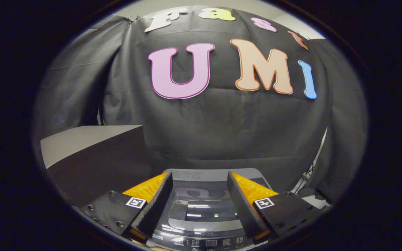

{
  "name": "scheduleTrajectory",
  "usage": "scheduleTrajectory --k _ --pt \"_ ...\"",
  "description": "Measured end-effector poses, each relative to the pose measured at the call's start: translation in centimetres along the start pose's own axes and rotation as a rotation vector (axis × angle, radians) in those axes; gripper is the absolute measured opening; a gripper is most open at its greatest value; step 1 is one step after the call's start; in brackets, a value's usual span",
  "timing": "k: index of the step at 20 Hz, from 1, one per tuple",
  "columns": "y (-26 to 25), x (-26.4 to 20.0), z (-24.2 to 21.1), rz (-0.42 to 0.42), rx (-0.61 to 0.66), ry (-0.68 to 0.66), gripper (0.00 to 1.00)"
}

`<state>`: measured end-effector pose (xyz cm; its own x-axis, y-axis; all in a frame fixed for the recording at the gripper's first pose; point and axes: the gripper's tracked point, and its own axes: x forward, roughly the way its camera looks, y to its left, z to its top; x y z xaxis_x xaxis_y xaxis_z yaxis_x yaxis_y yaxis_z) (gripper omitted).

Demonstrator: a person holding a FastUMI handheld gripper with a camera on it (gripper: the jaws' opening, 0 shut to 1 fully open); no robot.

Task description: Put the clothes into the washing machine and then close the washing machine lid.

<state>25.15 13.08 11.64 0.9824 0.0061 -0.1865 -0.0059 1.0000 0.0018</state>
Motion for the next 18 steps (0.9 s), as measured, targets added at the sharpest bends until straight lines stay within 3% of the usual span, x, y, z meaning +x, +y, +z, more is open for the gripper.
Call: scheduleTrajectory --k 12,18 --pt "-8.9 -7.6 -2.4 0.010 -0.006 -0.280 0.97" --pt "-11.4 -10.3 -5.7 0.023 -0.055 -0.311 0.97"
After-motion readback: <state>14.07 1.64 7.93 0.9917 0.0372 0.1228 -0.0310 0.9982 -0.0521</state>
